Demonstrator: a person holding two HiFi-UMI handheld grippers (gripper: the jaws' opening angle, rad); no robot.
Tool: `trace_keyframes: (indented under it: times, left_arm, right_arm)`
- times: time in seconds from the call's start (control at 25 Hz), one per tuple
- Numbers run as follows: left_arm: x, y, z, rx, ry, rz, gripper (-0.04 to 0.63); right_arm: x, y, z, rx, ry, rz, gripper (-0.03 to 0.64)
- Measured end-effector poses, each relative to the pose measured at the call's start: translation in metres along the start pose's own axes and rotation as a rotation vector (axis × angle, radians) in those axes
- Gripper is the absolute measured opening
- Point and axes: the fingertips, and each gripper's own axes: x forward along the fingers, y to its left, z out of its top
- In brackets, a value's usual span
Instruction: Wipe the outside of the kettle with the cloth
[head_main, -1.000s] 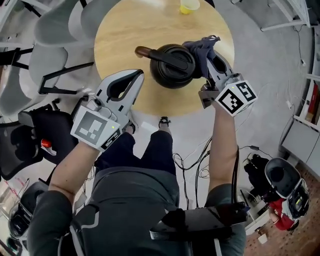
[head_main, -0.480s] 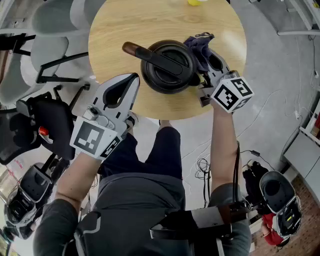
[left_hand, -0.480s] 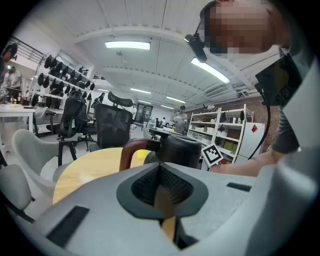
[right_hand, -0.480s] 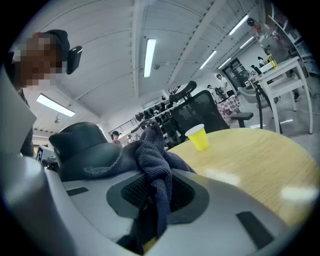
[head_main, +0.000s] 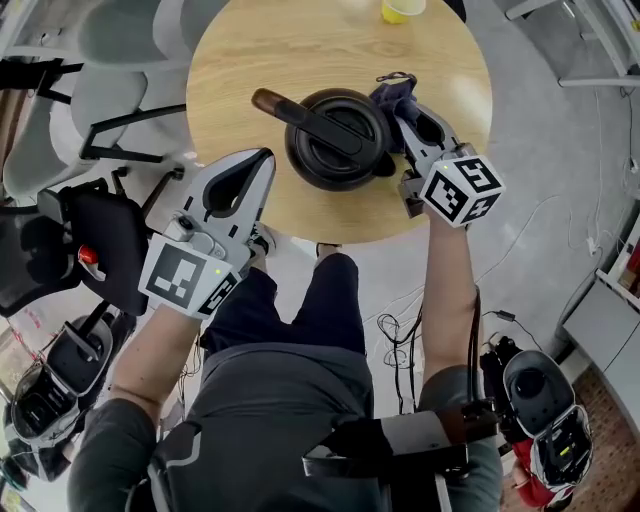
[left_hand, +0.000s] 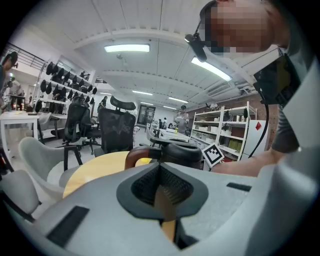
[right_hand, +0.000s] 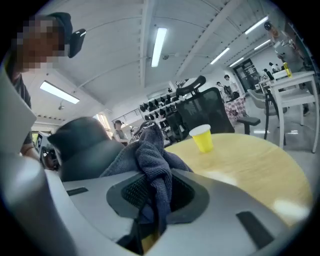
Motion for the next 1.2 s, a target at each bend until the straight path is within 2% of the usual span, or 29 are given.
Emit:
trace_keyframes:
  times: [0.24, 0.4, 0.52, 0.68, 0.76, 0.96, 1.2]
  left_arm:
    - [-0.006, -0.008, 0.027, 0.008, -0.030, 0.025, 0.009]
    - [-0.004, -0.018, 0.034, 0.011, -0.039, 0.030, 0.009]
    - [-0.005, -0.018, 0.030, 0.002, -0.039, 0.050, 0.009]
    - [-0.006, -0.013, 0.018, -0.014, -0.035, 0.072, 0.009]
    - [-0.003, -0.011, 0.012, -0.018, -0.033, 0.079, 0.009]
    - [0.002, -0.006, 0.002, -0.037, -0.034, 0.102, 0.009]
    - [0.006, -0.001, -0.001, -0.044, -0.036, 0.122, 0.009]
  right_arm:
    - [-0.018, 0.053, 0.080, -0.134, -0.087, 0.153, 0.096]
    - [-0.013, 0.078, 0.102, -0.224, -0.078, 0.250, 0.097]
    - [-0.003, 0.075, 0.094, -0.239, -0.059, 0.261, 0.095]
    - [0.004, 0.053, 0.079, -0.110, -0.085, 0.257, 0.095]
    - [0.011, 0.038, 0.067, -0.083, -0.078, 0.245, 0.095]
    - [0.034, 0.012, 0.019, -0.141, 0.065, 0.207, 0.095]
    - [0.045, -0.002, -0.011, -0.212, 0.218, 0.163, 0.095]
